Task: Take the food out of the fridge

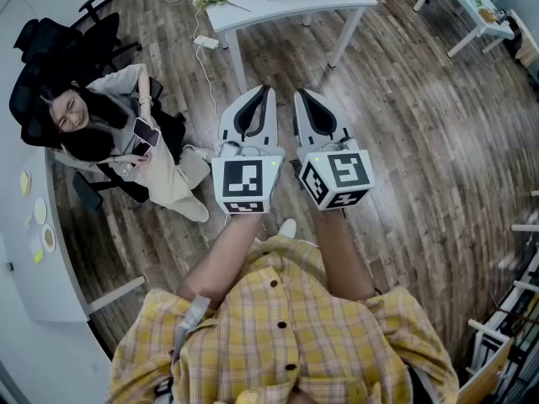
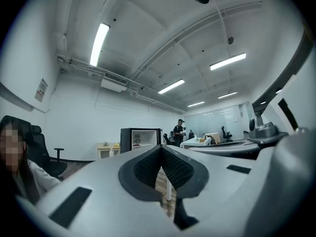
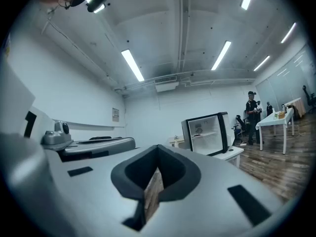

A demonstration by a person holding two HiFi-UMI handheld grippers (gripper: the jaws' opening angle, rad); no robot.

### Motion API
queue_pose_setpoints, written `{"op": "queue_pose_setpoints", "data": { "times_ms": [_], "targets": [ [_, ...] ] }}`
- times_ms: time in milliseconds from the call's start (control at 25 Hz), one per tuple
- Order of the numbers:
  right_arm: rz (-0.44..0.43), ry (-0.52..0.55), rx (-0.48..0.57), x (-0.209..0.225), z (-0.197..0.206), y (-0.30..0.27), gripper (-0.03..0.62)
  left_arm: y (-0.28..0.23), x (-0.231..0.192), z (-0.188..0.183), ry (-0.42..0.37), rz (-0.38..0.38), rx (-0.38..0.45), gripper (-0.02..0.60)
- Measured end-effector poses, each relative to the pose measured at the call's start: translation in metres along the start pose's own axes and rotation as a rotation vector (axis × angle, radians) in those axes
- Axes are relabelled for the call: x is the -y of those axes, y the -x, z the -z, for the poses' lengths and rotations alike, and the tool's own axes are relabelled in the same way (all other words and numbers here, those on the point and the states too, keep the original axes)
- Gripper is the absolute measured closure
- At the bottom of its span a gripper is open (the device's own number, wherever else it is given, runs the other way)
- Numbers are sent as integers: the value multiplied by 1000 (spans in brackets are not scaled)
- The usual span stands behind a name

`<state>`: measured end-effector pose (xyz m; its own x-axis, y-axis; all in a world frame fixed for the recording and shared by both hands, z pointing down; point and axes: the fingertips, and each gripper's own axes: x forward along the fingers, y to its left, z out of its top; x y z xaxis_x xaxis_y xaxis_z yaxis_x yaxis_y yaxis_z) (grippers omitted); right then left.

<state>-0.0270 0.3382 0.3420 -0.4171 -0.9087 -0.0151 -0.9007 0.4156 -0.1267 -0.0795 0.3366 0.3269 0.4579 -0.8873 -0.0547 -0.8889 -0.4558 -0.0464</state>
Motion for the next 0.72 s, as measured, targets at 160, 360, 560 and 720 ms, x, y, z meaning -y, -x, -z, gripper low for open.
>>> {"op": "queue_pose_setpoints", "data": {
  "times_ms": [160,360,560,720],
  "targets": [
    [-3,9,-6,14,-1,7,588,-6,15,2,-2,-7,-7,574],
    [25,90,-22,28,5,16,588,-9,30,13,-1,-13,-25,574],
    [0,88,-30,33,8,19,586,-11,33,27,14,-24,-50,574],
    [5,76,-21,44,4,12,586,-25,30,34,27,-17,-56,574]
  ]
}}
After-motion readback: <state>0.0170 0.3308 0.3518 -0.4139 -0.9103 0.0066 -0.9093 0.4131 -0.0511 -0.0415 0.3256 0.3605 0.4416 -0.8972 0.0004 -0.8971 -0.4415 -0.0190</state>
